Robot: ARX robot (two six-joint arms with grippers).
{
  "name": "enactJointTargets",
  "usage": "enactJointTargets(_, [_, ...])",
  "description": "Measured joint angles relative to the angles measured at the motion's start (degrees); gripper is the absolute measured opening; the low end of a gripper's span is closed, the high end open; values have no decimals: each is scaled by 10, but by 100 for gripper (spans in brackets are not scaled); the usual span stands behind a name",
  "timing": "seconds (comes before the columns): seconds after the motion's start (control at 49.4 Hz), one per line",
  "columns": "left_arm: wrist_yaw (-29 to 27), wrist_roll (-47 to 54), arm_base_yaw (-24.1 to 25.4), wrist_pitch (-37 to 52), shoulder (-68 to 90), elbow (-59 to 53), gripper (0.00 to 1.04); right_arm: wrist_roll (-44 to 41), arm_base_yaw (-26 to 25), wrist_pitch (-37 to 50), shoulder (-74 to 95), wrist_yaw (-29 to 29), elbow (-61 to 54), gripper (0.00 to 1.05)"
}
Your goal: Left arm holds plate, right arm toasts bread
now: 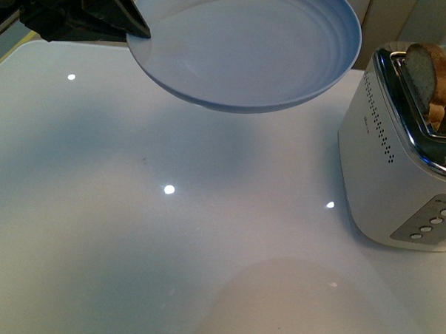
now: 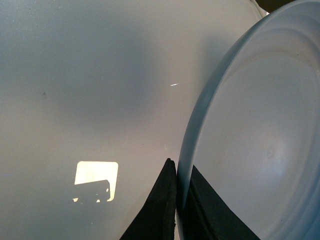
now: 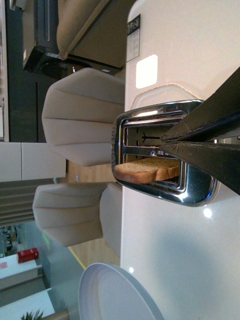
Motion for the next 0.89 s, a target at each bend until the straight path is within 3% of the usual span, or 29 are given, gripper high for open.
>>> enactJointTargets(0.162, [0, 0, -3, 0, 0, 0, 3, 0, 0, -95, -79, 1, 0, 2])
enactJointTargets(0.425, [0, 0, -6, 1, 0, 0, 3, -1, 0, -103, -100, 0, 0, 2])
enactJointTargets(0.891, [0, 2, -5, 3, -1, 0, 3, -1, 0, -103, -101, 0, 0, 93])
